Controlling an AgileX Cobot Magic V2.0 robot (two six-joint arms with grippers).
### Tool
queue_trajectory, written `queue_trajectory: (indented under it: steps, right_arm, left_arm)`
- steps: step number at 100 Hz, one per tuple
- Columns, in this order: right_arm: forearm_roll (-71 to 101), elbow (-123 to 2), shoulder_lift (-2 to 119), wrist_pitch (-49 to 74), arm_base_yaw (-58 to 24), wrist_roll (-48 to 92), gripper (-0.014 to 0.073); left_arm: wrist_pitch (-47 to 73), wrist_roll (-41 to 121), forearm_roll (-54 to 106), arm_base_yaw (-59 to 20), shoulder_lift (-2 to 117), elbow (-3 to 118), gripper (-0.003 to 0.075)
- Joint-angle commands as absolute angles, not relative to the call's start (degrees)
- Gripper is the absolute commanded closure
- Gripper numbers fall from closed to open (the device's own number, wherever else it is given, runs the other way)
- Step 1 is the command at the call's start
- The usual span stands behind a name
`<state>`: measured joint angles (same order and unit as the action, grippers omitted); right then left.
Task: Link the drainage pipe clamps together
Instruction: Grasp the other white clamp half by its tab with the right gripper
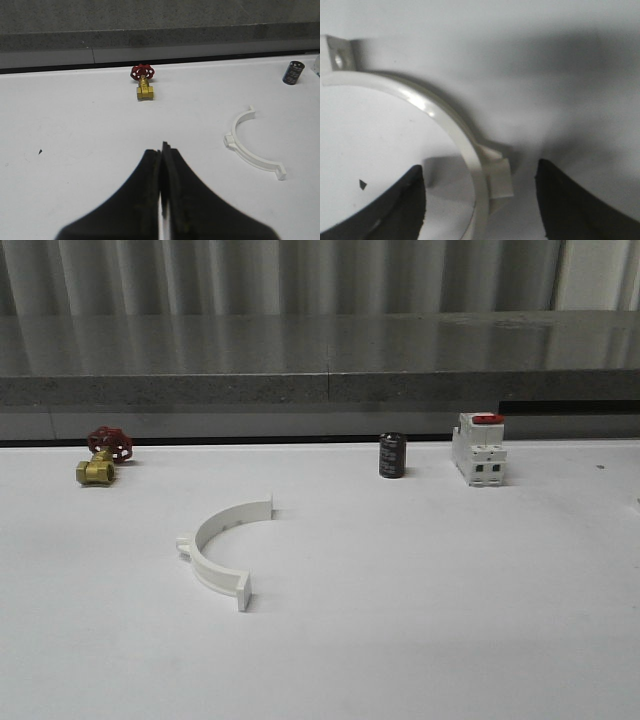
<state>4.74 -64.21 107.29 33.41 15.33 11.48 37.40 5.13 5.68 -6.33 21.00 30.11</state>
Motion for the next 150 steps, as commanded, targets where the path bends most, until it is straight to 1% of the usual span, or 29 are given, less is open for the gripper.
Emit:
queue_trajectory:
  steps: [1, 13, 18, 25, 31, 50, 66, 83, 97, 109, 130, 150]
  right_arm:
    - [5.1, -65.8, 104.8, 31.8, 15.6, 12.1, 0.022]
    - [5.1, -65.8, 104.8, 31.8, 15.6, 12.1, 0.0386]
    - [5.1, -65.8, 104.8, 31.8, 15.6, 12.1, 0.0442]
    - [5.1, -65.8, 104.8, 31.6, 15.6, 12.1, 0.0496]
    - [5.1, -65.8, 104.8, 31.5, 15.6, 12.1, 0.0517]
    - [6.7, -65.8, 104.8, 32.3, 15.6, 12.1, 0.0516]
    - [16.4, -65.8, 104.3, 31.7, 15.4, 12.1, 0.0516]
    - [17.6, -65.8, 100.4, 33.1, 11.5, 12.1, 0.0513]
    - [17.6, -65.8, 96.1, 33.2, 4.8, 9.5, 0.0513]
    - [17.6, -65.8, 94.1, 31.6, -3.1, 4.6, 0.0513]
    - [17.5, -66.5, 95.1, 29.4, -16.2, -6.2, 0.0515]
    - [11.2, -70.9, 98.5, 30.3, -23.5, -18.1, 0.0515]
  left_arm:
    - [33.2, 5.2, 6.2, -6.2, 21.4, 31.7, 0.0741]
    - [33.2, 5.2, 6.2, -6.2, 21.4, 31.7, 0.0741]
    - [33.2, 5.2, 6.2, -6.2, 21.4, 31.7, 0.0741]
    - [33.2, 5.2, 6.2, -6.2, 21.4, 31.7, 0.0741]
    - [33.2, 5.2, 6.2, -6.2, 21.4, 31.7, 0.0741]
    - [33.2, 5.2, 6.2, -6.2, 21.4, 31.7, 0.0741]
    - [33.2, 5.2, 6.2, -6.2, 21.4, 31.7, 0.0741]
    - [33.2, 5.2, 6.2, -6.2, 21.4, 31.7, 0.0741]
    - [33.2, 5.2, 6.2, -6.2, 21.4, 31.7, 0.0741]
    - [33.2, 5.2, 6.2, -6.2, 21.4, 31.7, 0.0741]
    - [33.2, 5.2, 6.2, -6.2, 21.4, 31.7, 0.0741]
    - [33.2, 5.2, 6.2, -6.2, 21.4, 31.7, 0.0741]
